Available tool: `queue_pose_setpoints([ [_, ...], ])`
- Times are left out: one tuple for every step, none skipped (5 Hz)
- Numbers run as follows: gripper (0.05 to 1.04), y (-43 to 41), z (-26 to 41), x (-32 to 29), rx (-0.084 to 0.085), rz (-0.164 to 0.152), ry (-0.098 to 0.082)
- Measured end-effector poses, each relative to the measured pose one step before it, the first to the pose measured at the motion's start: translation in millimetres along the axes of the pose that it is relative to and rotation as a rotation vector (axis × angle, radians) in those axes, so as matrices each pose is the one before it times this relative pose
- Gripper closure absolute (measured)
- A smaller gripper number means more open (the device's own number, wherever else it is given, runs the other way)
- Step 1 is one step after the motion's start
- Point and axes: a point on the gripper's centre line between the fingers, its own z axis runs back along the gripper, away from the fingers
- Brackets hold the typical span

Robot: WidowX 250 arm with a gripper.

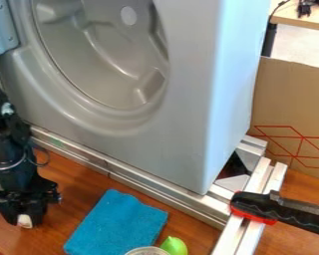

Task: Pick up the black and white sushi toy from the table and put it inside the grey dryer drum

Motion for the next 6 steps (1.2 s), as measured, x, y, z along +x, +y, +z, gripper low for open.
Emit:
queue_pose_setpoints([
  [0.613, -0.53, -5.90, 8.08, -0.0593, -0.0126, -0.0403],
  [0.627, -1.09, 3.45, 2.11, -0.0099, 0.0055, 0.0183],
  [0.627, -24.73, 40.84, 15.07, 0.0047, -0.0482, 0.0012],
  [0.627, -29.44, 40.66, 30.60, 0.0591, -0.0627, 0.0147],
  [0.627, -11.19, 34.36, 27.27, 0.0056, -0.0344, -0.0468],
  [0.627, -10.46, 3.20, 28.59, 0.0892, -0.0312, -0.0242],
])
